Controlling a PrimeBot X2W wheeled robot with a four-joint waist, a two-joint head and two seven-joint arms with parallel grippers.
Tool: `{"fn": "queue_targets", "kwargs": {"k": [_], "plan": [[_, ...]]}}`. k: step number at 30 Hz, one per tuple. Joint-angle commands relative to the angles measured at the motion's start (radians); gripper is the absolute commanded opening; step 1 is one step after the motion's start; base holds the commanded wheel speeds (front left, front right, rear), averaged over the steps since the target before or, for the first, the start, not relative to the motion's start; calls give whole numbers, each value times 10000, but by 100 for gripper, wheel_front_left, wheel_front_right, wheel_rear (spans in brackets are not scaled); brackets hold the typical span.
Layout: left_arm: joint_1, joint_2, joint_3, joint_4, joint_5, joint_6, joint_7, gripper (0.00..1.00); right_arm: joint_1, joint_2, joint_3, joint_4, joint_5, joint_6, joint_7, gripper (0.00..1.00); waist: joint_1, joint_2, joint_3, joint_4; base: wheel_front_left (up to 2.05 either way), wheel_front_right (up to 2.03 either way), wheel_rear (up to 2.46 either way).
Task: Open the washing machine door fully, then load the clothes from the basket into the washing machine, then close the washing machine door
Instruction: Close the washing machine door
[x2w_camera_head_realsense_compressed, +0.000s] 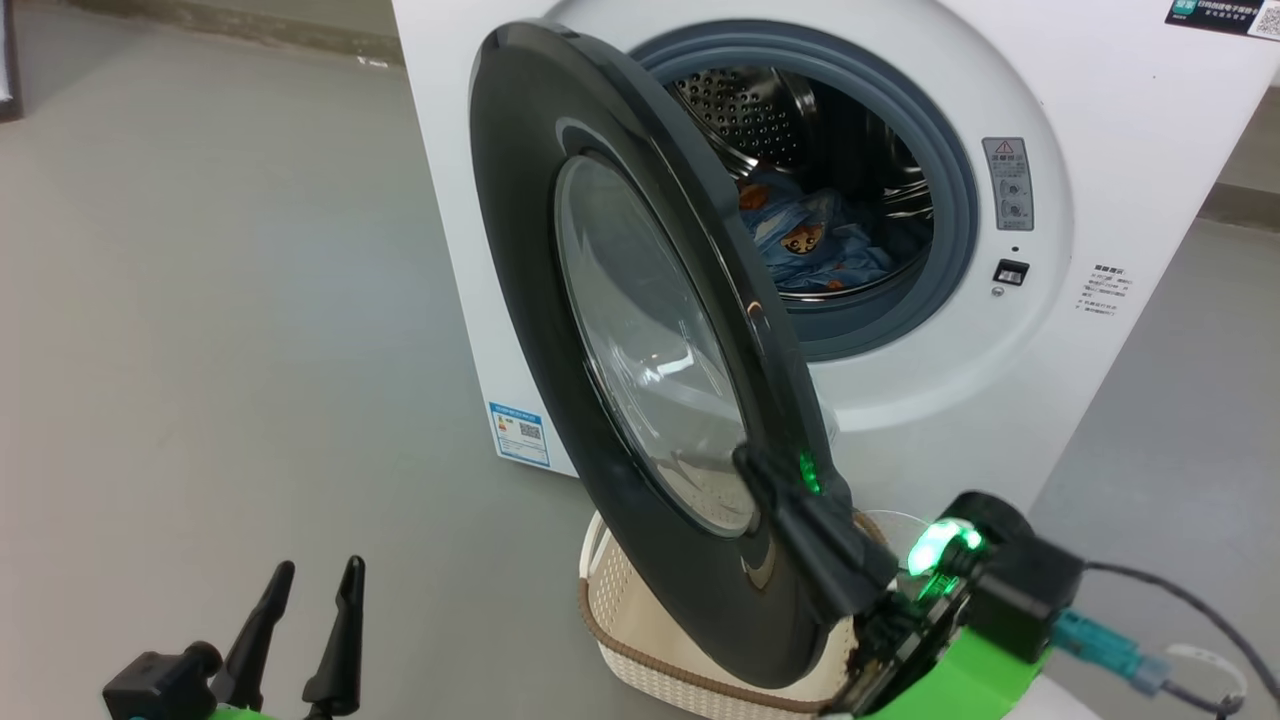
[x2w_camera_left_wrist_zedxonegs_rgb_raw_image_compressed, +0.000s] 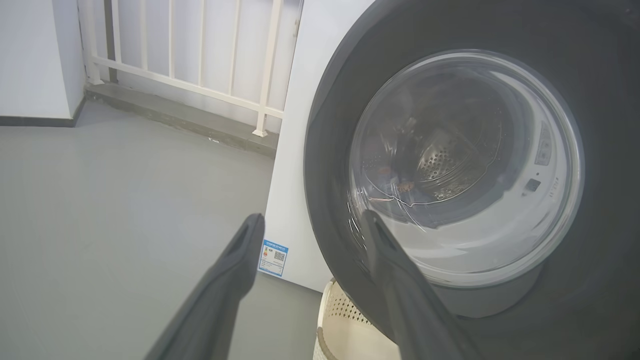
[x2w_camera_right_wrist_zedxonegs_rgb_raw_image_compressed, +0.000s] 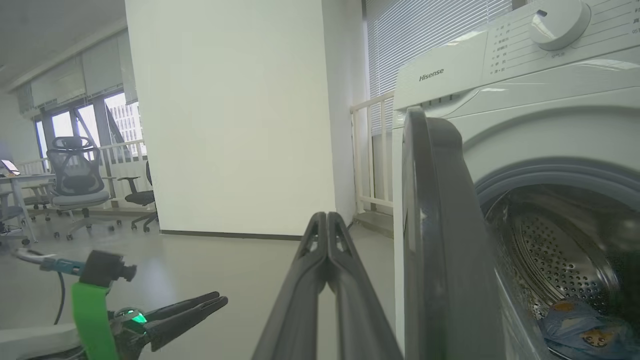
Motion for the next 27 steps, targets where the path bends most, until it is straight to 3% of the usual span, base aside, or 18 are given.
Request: {"fn": "queue_targets", "kwargs": {"k": [1,12,27], "plan": [[-206,252,381,-178,-36,-36,-66,100,-34,-170,337,-32,-300,73,-76,0,0,0,9,-17,0,0,0],[-194,183,457,-190,-26,-36,-67,100,317,-386,1212,1658,-259,73,-76,0,0,0,44,-142,0,0,0],[-229,139,427,-216,-15,-36,-67,100,21,-319,1116,3347,233,73,-76,0,0,0,91,-68,0,0,0]]}}
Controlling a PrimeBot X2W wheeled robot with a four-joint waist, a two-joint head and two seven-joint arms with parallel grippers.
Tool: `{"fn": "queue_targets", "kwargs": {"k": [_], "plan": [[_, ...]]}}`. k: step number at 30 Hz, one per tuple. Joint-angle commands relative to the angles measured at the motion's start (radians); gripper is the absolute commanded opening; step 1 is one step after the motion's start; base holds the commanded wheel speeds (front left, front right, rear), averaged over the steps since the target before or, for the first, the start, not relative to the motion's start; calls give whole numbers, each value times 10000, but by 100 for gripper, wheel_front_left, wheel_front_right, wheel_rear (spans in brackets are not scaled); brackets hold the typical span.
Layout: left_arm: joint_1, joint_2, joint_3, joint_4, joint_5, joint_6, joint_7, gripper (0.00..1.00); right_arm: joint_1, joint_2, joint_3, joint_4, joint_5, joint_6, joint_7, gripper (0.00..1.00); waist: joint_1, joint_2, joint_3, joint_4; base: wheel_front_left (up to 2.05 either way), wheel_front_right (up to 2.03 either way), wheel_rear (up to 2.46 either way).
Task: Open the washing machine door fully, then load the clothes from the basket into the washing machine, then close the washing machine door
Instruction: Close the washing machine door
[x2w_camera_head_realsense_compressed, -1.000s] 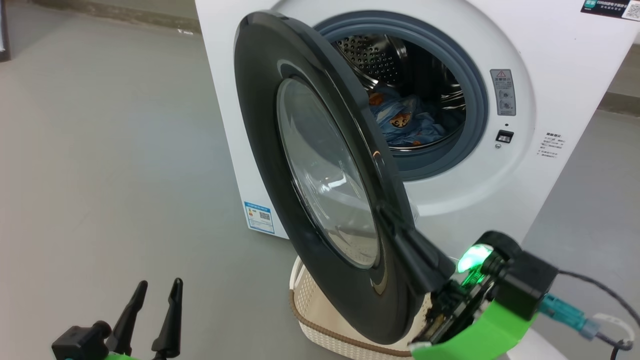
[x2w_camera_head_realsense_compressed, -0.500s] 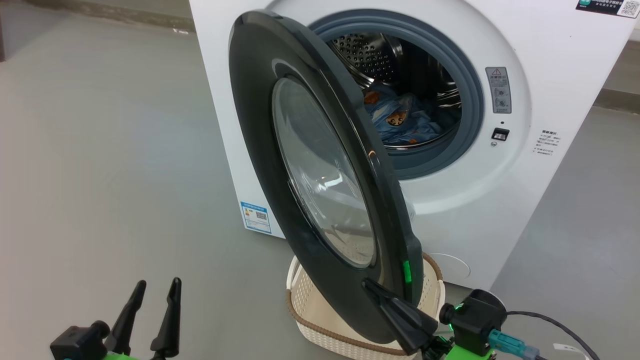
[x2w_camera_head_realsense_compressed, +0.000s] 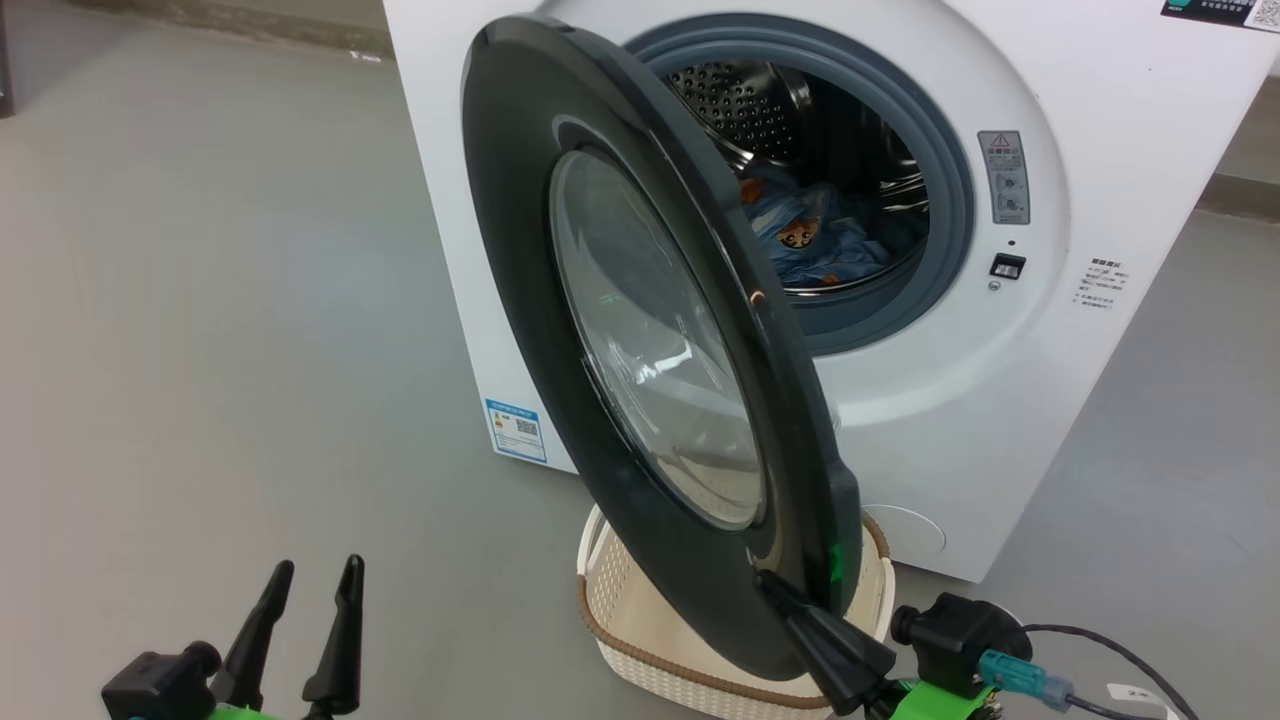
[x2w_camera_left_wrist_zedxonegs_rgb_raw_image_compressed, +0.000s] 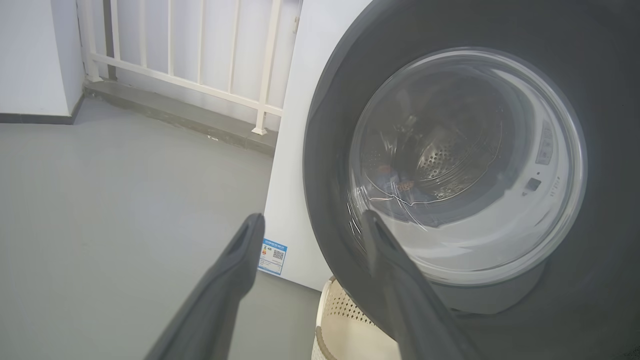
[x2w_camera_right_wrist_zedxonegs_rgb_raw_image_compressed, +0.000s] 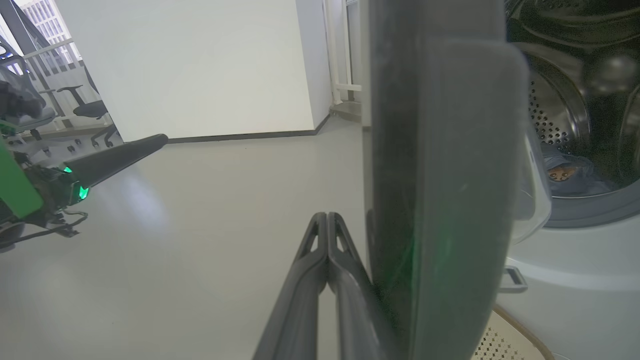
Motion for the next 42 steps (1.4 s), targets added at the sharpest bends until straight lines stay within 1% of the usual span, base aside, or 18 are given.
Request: {"fn": "queue_targets", "kwargs": {"k": [1,8,18,27,34,40,42], "plan": [[-227,194,365,-219,-19,-36,-67,100,-287,-54,-80,-139,113,69,-80,0,0,0,0,31,0,0,0],[-221,225,404,-254,-50,-36,-67,100,-301,-314,-818,35,105,69,-80,0,0,0,130,71,0,0,0],[-412,375,209,-296,-76,-36,-67,100,-753,-525,-2168,408,71,69,-80,0,0,0,744,112,0,0,0],[-916,382,180,-517,-167,-36,-67,100,-1889,-932,-3114,807,76,69,-80,0,0,0,1845,217,0,0,0],[-1155,301,283,-661,-183,-36,-67,100,-2610,-1005,-3885,895,-283,69,-80,0,0,0,2645,280,0,0,0],[-1256,62,631,-918,-243,-37,-67,100,-3681,-1244,-4406,1226,-292,69,-80,0,0,0,3449,324,0,0,0],[-1348,-94,725,-1028,-454,-37,-67,100,-4095,-1376,-4472,1342,-290,69,-80,0,0,0,3696,370,0,0,0]]}}
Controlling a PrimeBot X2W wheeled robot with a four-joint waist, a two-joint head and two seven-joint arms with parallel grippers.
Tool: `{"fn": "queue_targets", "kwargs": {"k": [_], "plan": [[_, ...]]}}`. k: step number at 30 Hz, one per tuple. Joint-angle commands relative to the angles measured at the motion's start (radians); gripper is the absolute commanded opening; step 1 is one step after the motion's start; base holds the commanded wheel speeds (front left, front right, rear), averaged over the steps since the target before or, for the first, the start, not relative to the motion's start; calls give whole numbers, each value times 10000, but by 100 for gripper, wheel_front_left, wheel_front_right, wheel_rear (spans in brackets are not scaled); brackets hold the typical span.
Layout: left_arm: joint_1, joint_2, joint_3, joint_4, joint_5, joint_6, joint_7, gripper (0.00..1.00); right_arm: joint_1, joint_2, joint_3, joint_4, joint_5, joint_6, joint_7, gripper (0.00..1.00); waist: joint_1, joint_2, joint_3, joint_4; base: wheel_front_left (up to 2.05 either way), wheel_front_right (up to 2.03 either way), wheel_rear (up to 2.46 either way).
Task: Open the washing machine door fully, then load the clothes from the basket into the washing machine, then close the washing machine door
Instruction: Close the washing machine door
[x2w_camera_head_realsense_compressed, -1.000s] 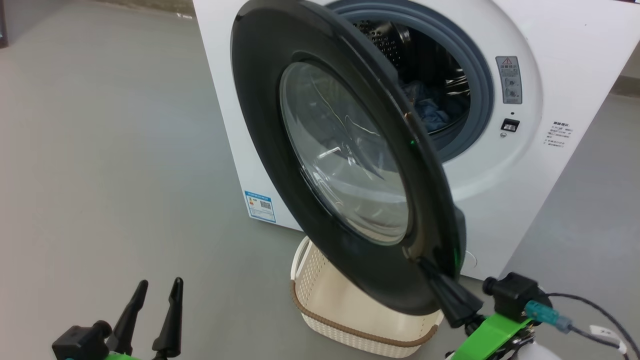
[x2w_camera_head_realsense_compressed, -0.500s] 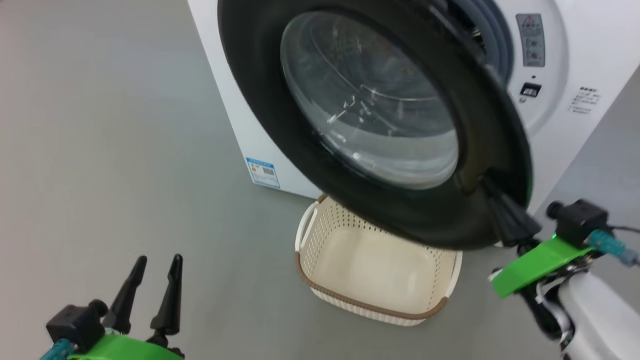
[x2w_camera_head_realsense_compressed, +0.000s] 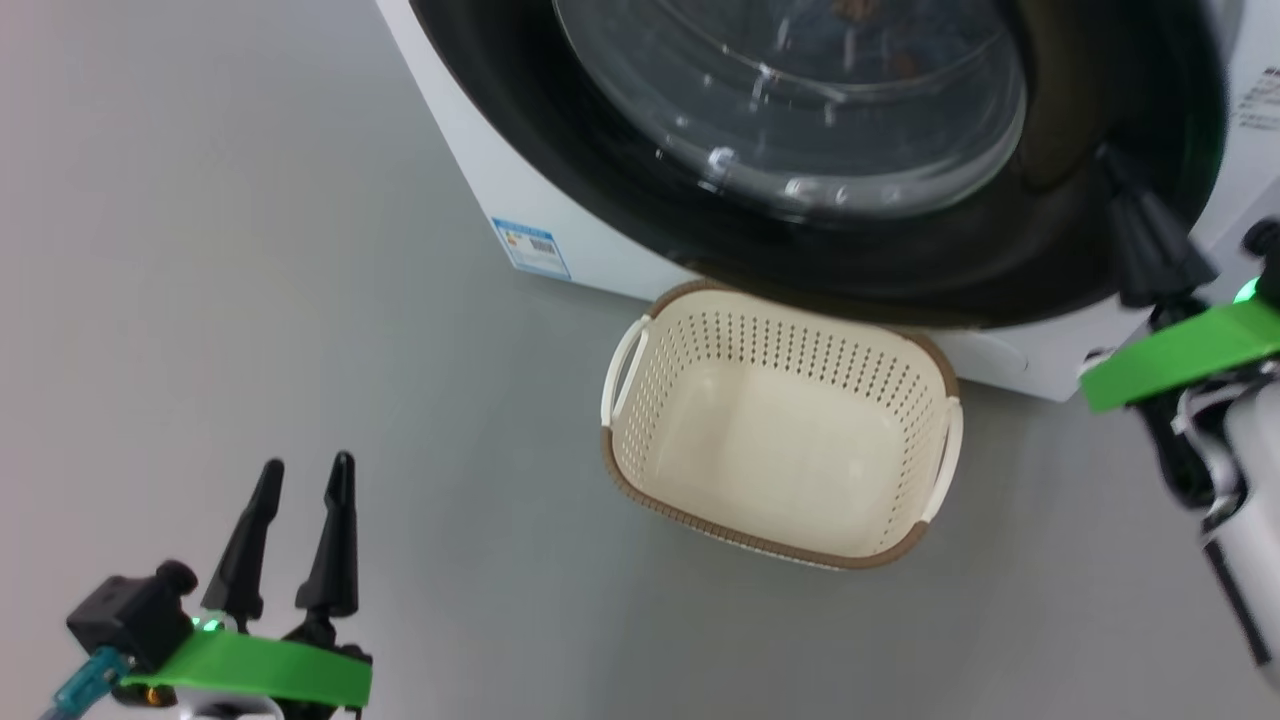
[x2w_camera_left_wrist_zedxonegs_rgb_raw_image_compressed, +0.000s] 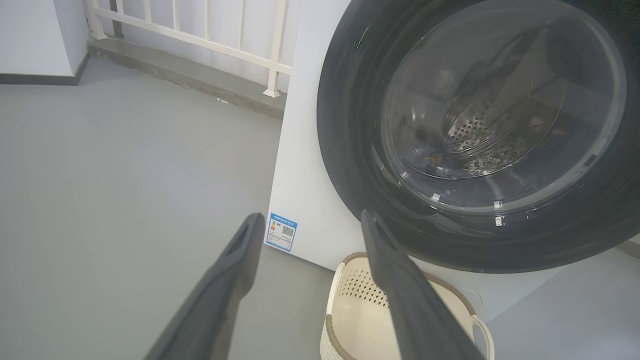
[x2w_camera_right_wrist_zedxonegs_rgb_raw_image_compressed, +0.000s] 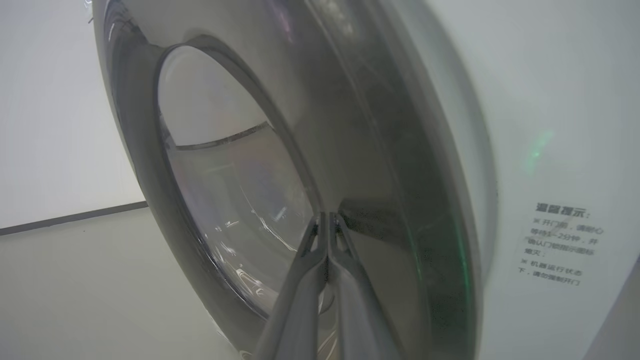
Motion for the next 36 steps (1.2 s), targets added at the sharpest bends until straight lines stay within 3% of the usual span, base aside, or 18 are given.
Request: {"fn": "queue_targets", "kwargs": {"k": [1,13,30,31,32,33,36], "plan": [[-465,165,434,-384,-156,-37,-67,100,-480,-295,-11,-126,-74,-4,-80,0,0,0,609,115,0,0,0],[-851,-180,399,-619,-138,-37,-67,100,-2279,-1004,-19,594,1,-4,-80,0,0,0,1177,281,0,0,0],[-623,-15,120,-260,-56,-37,-67,100,-1079,-442,190,450,138,-4,-80,0,0,0,-8,-39,0,0,0],[-604,6,98,-243,-59,-37,-67,100,-930,-377,229,375,142,-4,-80,20,0,0,-147,-84,0,0,0],[-581,32,68,-225,-61,-37,-67,100,-766,-312,316,270,130,-4,-80,54,0,0,-296,-135,0,0,0],[-554,62,33,-203,-62,-37,-67,100,-583,-250,480,158,126,-4,-80,100,0,0,-454,-191,0,0,0],[-455,141,-78,-138,-58,-37,-67,100,-49,-98,821,-201,113,-4,-80,100,0,0,-952,-403,0,0,0]]}}
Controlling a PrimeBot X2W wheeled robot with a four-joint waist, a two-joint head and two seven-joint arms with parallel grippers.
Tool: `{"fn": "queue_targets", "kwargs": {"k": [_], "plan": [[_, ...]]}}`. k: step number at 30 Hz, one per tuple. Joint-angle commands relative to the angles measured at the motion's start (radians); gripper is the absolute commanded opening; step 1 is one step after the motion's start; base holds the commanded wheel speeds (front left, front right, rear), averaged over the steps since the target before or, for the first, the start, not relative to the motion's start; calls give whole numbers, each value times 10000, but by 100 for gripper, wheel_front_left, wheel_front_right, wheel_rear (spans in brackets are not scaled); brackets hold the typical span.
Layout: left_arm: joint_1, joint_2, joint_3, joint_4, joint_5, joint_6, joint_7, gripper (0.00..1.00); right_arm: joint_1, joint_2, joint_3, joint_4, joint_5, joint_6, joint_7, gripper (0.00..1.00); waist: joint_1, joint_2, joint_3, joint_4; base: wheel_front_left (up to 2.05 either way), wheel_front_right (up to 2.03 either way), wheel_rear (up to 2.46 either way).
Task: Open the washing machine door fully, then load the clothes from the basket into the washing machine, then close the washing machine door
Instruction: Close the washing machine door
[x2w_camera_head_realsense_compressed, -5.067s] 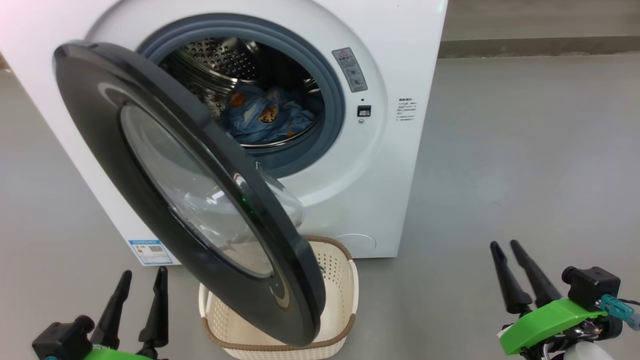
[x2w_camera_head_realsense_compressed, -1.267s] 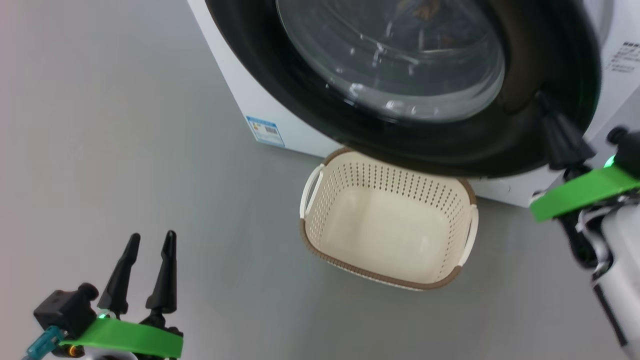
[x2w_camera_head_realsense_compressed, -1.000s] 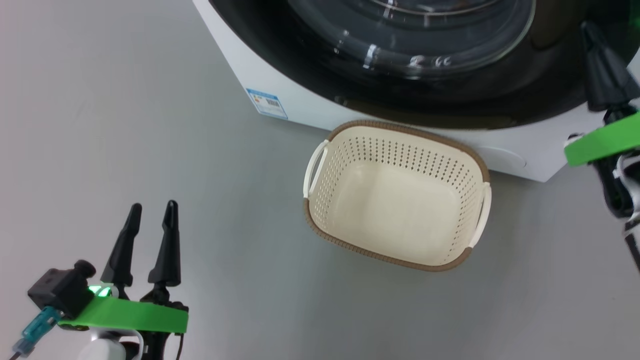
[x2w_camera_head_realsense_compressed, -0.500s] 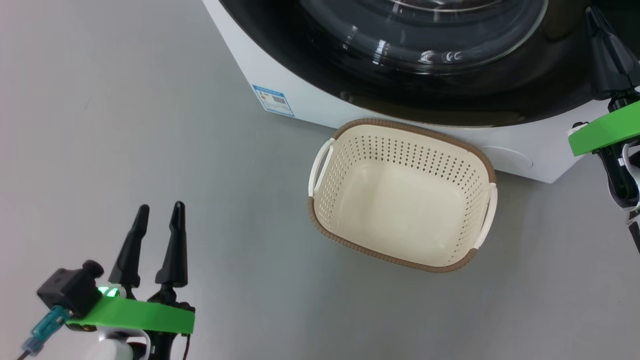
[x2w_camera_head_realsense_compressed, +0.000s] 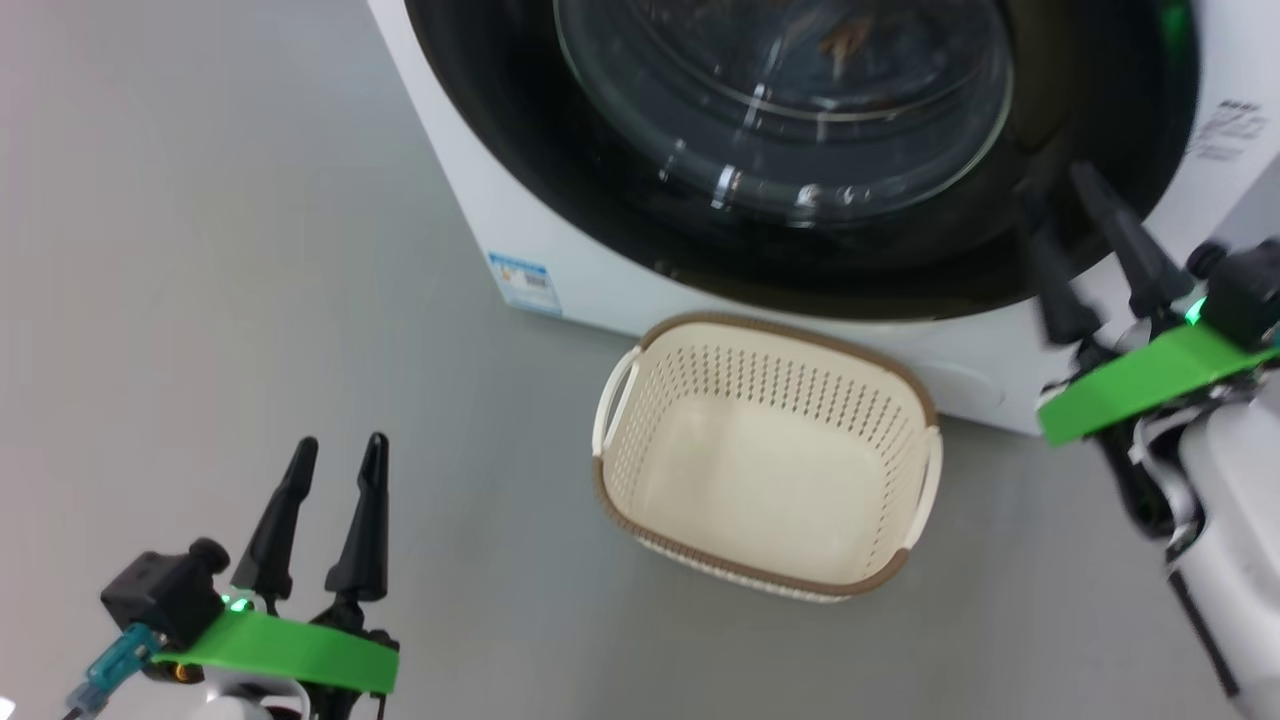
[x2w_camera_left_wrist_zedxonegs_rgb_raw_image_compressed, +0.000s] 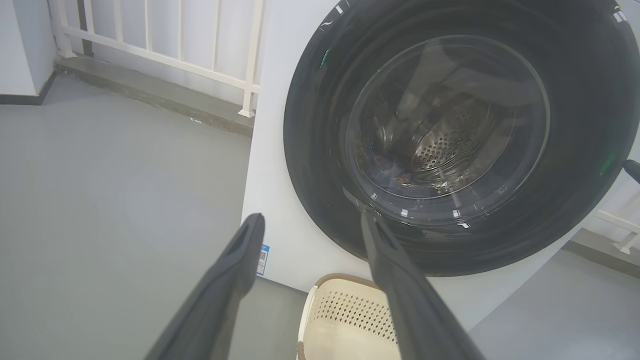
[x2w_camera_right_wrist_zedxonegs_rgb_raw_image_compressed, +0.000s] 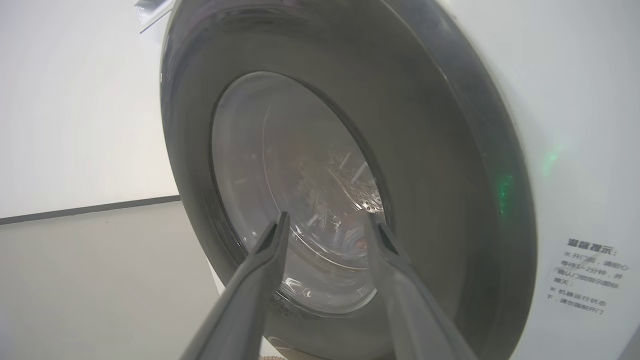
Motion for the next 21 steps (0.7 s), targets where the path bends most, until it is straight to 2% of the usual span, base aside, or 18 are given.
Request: {"fn": "queue_targets", "kwargs": {"k": [1,10,21], "plan": [[59,382,322,-153,3,-35,-65,100,261,-2,162,-349,15,-71,-51,100,0,0,-661,-381,0,0,0],[587,518,294,-60,52,-35,-65,100,1785,361,380,-1190,261,-71,-51,100,0,0,-1924,-1378,0,0,0],[918,320,534,-281,359,-35,-65,100,3150,506,-85,-1823,204,-71,-51,100,0,0,-2478,-2724,0,0,0]]}}
